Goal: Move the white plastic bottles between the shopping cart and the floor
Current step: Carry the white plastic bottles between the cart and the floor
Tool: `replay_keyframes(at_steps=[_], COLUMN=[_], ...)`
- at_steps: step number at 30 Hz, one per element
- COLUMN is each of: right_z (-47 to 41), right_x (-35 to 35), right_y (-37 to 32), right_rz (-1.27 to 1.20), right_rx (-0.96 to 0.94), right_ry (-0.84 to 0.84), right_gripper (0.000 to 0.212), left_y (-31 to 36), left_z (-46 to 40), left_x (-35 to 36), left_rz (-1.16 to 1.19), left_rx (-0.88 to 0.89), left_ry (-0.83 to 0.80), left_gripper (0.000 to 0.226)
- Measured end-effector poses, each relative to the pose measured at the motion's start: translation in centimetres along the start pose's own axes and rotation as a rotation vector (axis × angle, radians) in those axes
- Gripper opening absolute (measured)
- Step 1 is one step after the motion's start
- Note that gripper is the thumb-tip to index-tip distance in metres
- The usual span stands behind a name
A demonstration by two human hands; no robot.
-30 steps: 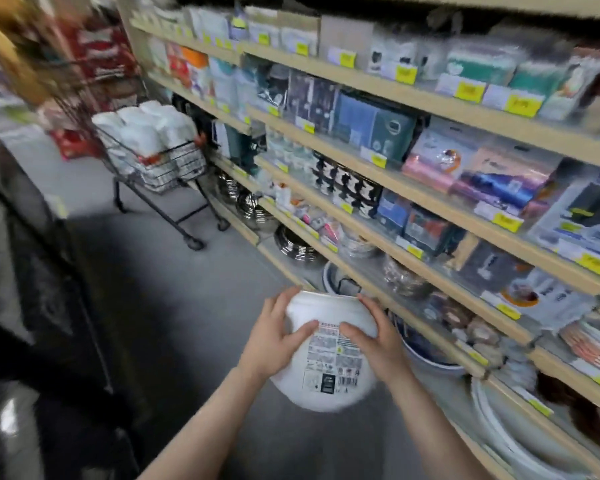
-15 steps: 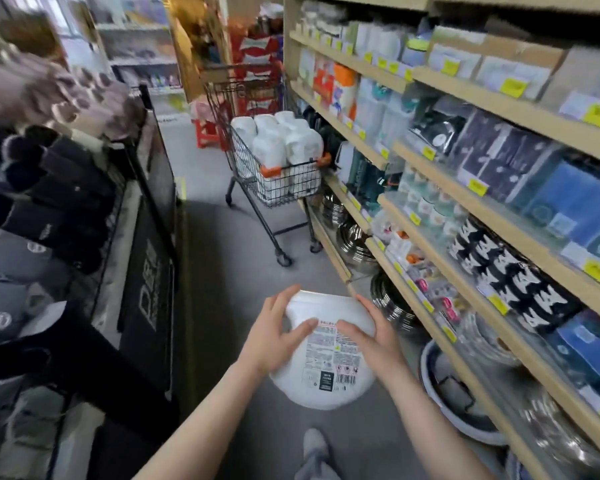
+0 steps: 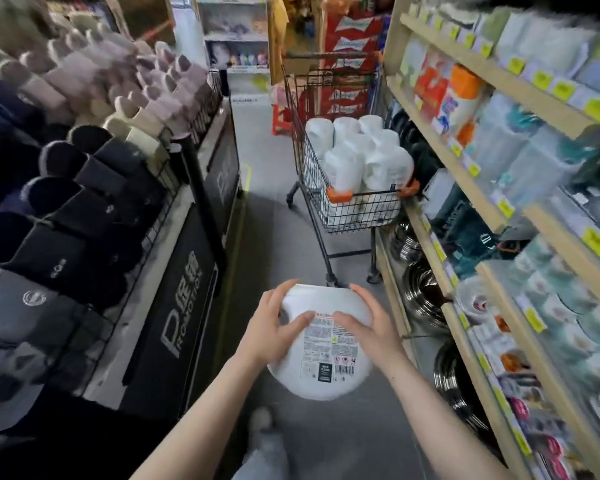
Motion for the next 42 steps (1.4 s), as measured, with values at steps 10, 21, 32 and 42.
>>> replay_keyframes(at_steps=[10, 21, 32, 42], right_z=[-23.9, -48.0, -72.6, -87.0], right_x=[4.3, 3.6, -0.2, -4.3], right_y=[-5.0, -11.6, -15.4, -16.3], right_rz=[-0.035, 0.025, 0.032, 0.020], right_rx=[0.001, -0.028, -0.084, -0.028], right_ry=[0.061, 0.154, 0.110, 0.121], right_gripper=[0.071, 0.079, 0.075, 0.098], left_y=[-2.8, -3.1, -1.9, -2.1], left_z=[-23.9, -49.4, -74.8, -93.8], left_x=[-8.6, -14.0, -15.7, -14.1], left_rz=[-0.012, -0.003, -0.025, 0.007], left_rx=[0.038, 0.121, 0.123, 0.260], left_ry=[-0.049, -0.072, -0.065, -0.242], left_gripper=[0.058, 0.077, 0.066, 0.071])
Point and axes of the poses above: each hand's wrist, its own z-axis away from the middle knuckle, its own x-axis out of the palm, y = z × x, the point moved 2 cm from there along -z, towards the middle knuckle, and after that the axes turned 11 degrees about z, right-handed, at the moved point
